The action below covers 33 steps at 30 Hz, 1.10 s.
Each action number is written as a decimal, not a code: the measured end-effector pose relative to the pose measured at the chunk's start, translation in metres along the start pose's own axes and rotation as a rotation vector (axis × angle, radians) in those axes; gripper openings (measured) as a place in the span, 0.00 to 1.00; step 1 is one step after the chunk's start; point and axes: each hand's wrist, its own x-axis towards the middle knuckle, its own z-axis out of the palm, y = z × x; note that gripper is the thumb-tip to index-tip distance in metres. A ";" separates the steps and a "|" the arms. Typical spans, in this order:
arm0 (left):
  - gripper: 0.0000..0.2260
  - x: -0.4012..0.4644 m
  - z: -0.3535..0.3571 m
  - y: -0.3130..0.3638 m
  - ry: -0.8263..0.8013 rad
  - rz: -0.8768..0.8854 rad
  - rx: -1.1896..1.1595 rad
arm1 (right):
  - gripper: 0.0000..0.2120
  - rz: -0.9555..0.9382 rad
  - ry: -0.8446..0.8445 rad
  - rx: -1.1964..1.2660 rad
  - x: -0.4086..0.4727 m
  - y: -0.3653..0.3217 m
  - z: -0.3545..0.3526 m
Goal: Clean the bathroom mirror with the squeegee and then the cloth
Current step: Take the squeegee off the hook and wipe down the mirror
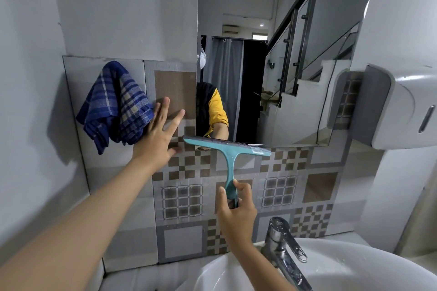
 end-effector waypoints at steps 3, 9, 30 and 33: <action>0.48 0.000 0.001 -0.001 0.010 0.010 0.020 | 0.08 -0.031 -0.022 -0.037 0.002 0.007 -0.007; 0.48 0.000 0.000 -0.001 0.016 0.012 0.037 | 0.08 -0.061 -0.033 -0.047 0.004 0.014 -0.008; 0.46 -0.001 0.002 -0.002 0.012 0.025 0.096 | 0.10 -0.012 -0.159 -0.098 -0.007 0.014 -0.052; 0.46 -0.004 -0.003 0.010 0.007 0.010 0.085 | 0.10 0.010 -0.235 -0.088 -0.005 -0.002 -0.069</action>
